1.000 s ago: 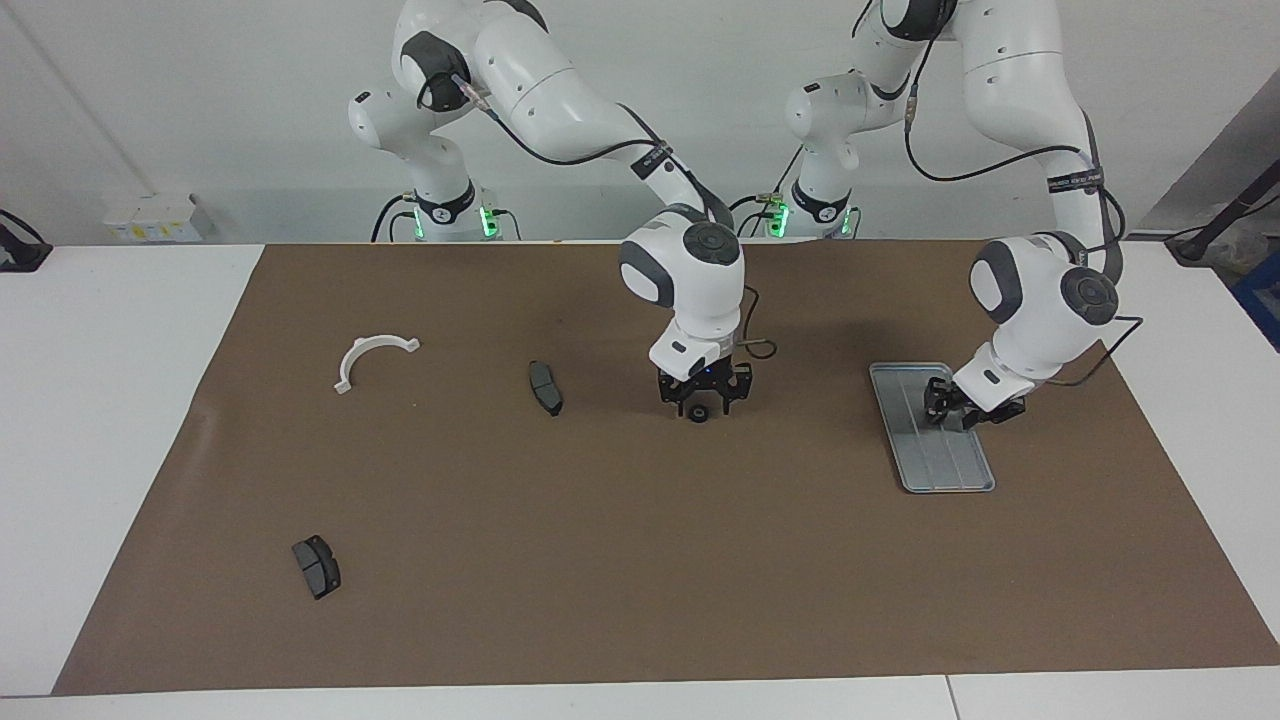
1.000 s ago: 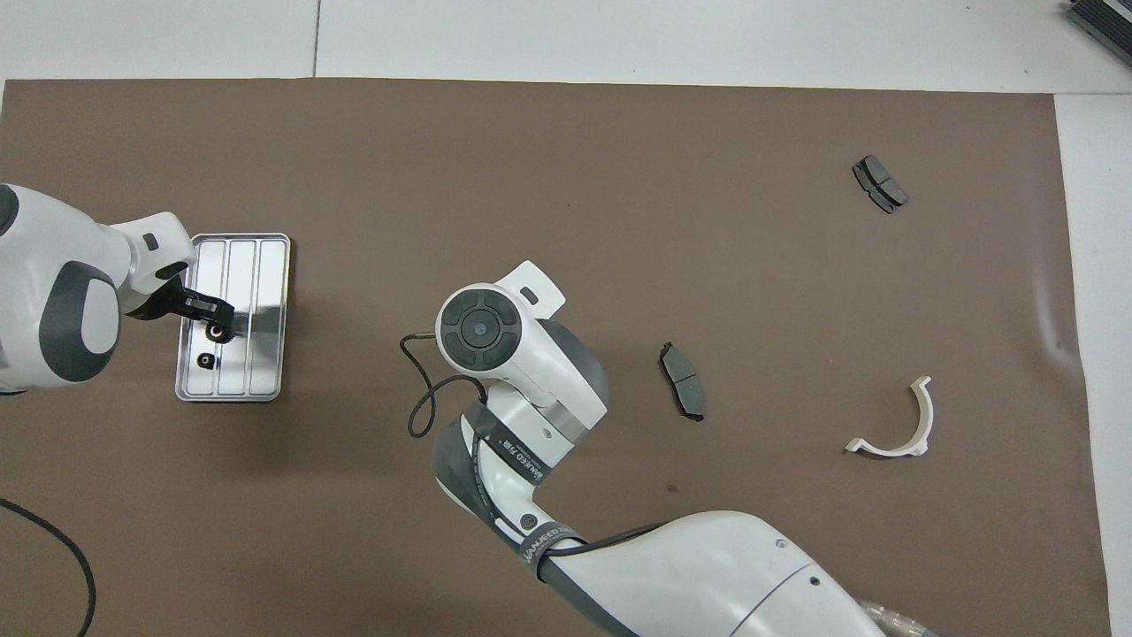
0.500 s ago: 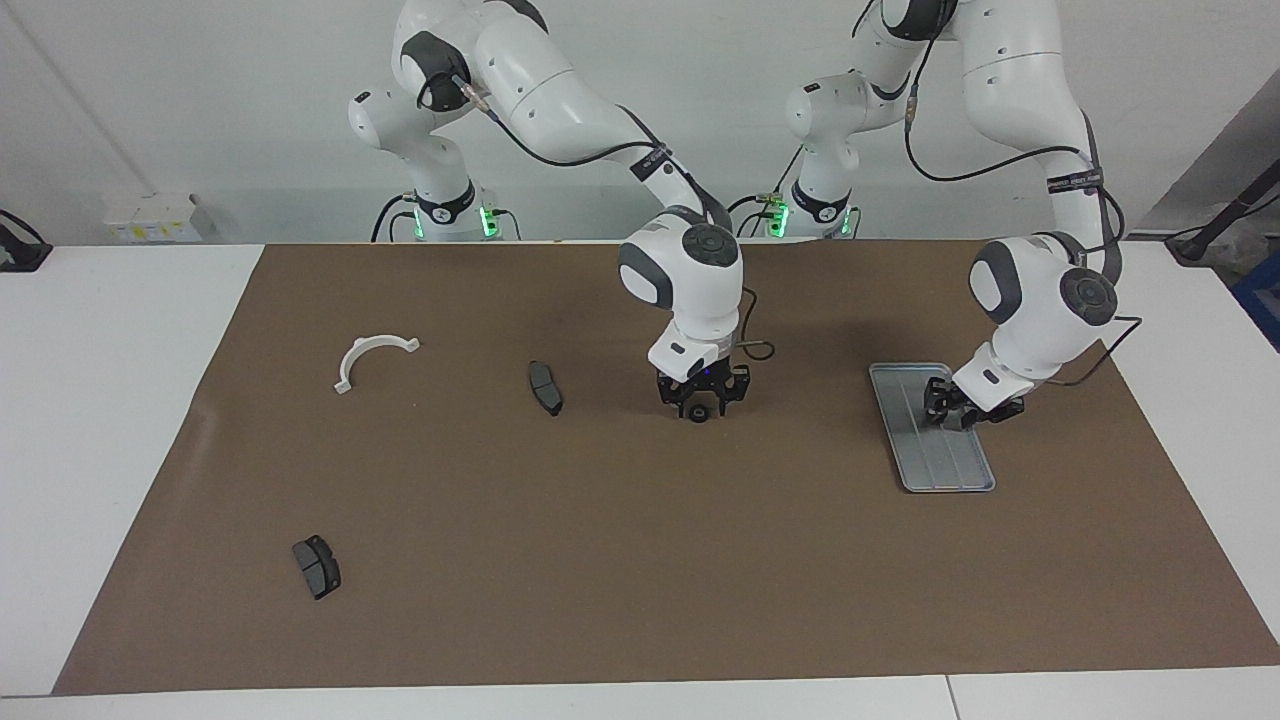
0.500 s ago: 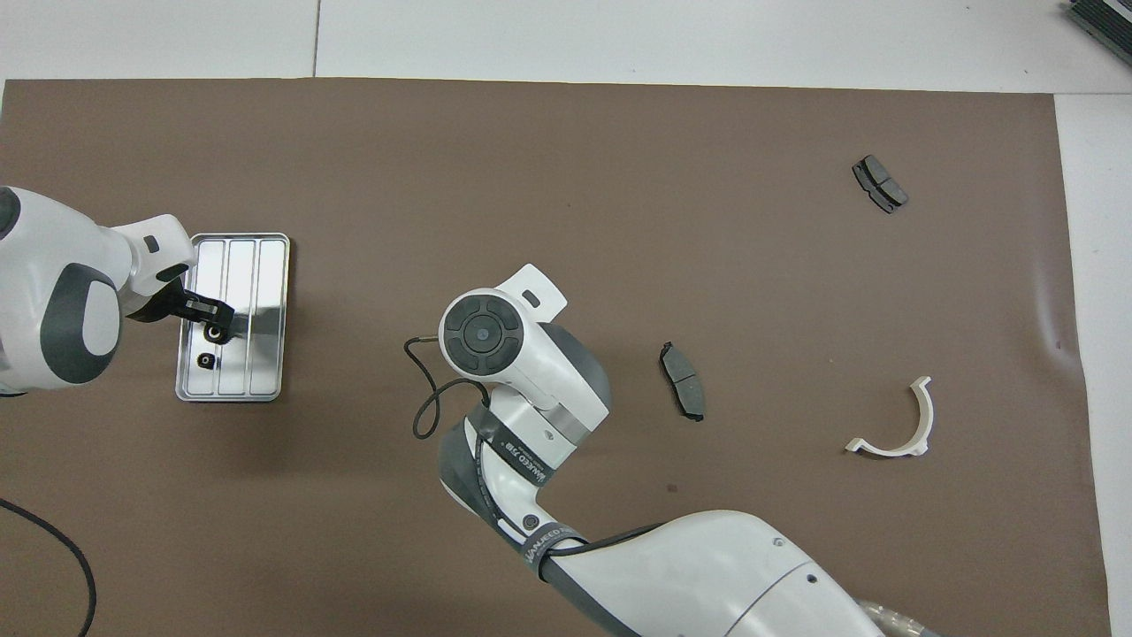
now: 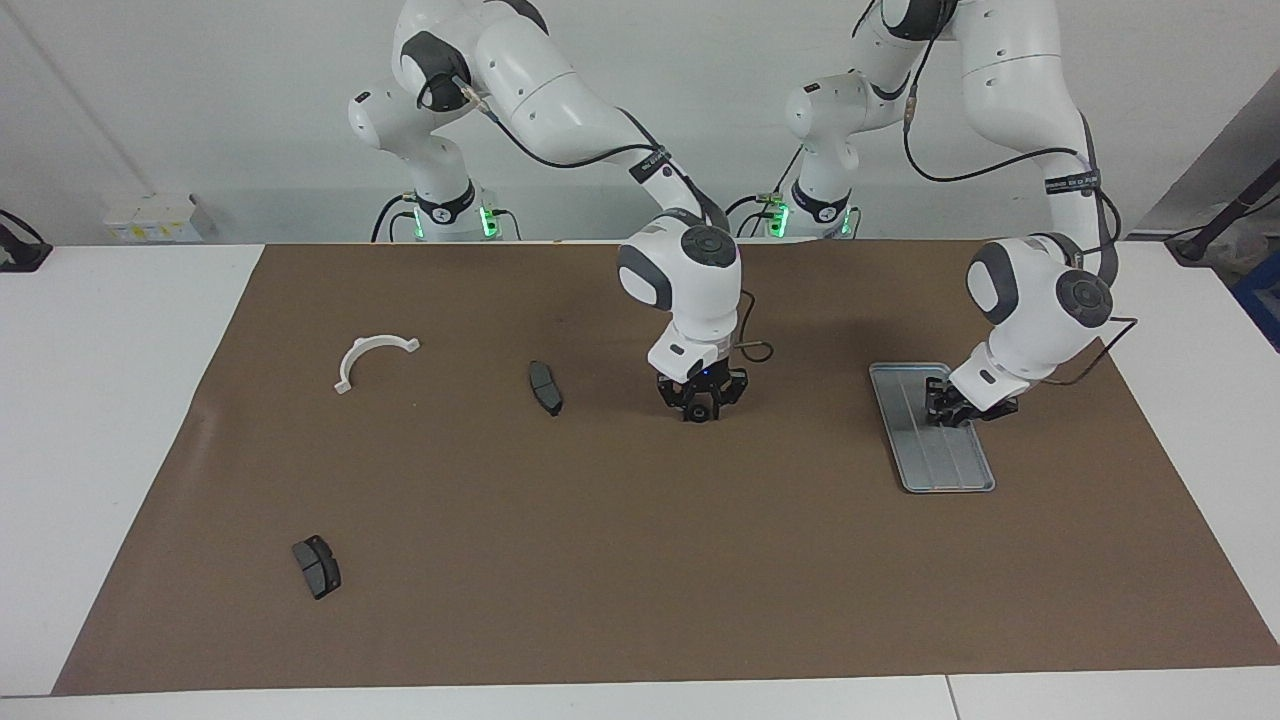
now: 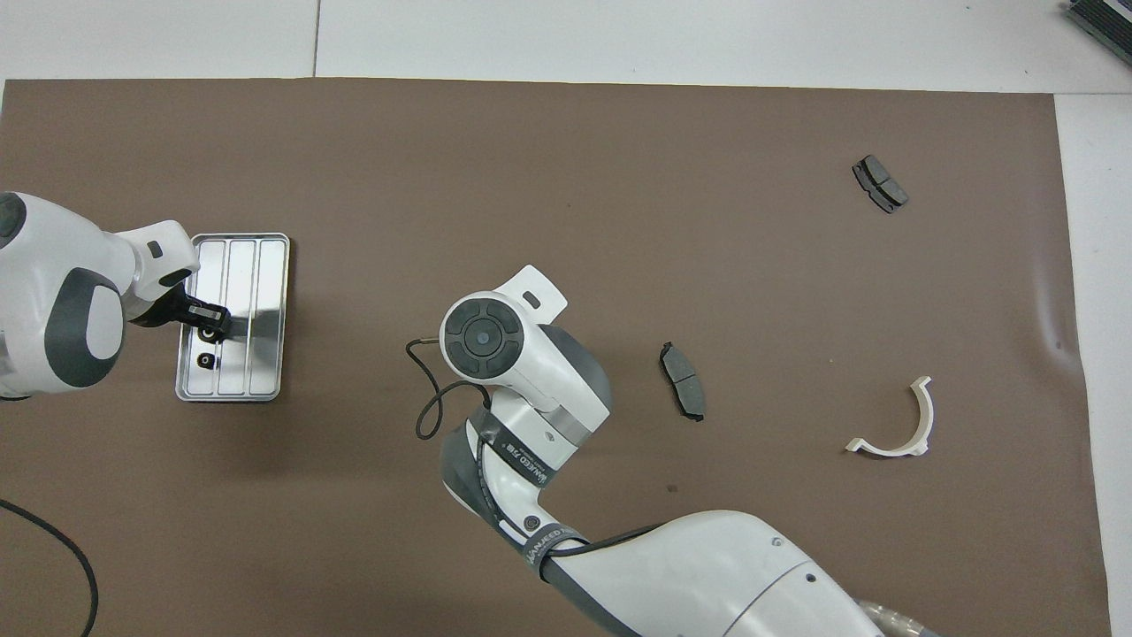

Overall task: Place bearing gear from tray to pile
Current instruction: 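Place the gear by the brake pad while the left gripper carries another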

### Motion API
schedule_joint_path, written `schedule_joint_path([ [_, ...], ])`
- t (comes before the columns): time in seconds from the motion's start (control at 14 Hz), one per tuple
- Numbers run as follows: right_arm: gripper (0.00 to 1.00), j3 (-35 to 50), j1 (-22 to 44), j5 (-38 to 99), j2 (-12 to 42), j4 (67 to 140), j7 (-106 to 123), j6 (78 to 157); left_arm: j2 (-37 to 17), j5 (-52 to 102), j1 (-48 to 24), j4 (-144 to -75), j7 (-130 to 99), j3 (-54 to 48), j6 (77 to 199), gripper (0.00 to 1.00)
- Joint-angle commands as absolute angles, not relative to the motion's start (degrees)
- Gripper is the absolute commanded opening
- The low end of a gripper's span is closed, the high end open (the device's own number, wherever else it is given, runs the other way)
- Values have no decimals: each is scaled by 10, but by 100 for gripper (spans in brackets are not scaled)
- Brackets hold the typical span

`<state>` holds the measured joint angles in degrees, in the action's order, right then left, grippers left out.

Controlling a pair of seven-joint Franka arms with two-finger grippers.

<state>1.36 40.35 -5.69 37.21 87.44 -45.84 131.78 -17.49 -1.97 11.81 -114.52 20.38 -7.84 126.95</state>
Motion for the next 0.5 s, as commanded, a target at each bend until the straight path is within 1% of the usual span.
schedule_joint_path([
  [0.0, 3, 12, 405, -71, 364, 887, -460, 1322, -167, -32, 124, -1162, 202, -83, 1281, 18],
  [0.07, 0, 12, 404, -77, 363, 883, -461, 1319, -167, -32, 124, -1161, 202, -83, 1281, 15],
  [0.21, 0, 6, 400, -77, 358, 882, -461, 1320, -169, -32, 120, -1156, 200, -83, 1278, 9],
  [0.29, 0, 5, 392, -77, 347, 883, -461, 1319, -170, -32, 120, -1152, 200, -83, 1277, 5],
  [0.43, 0, 5, 366, -77, 322, 896, -459, 1317, -171, -32, 118, -1144, 192, -83, 1274, 2],
])
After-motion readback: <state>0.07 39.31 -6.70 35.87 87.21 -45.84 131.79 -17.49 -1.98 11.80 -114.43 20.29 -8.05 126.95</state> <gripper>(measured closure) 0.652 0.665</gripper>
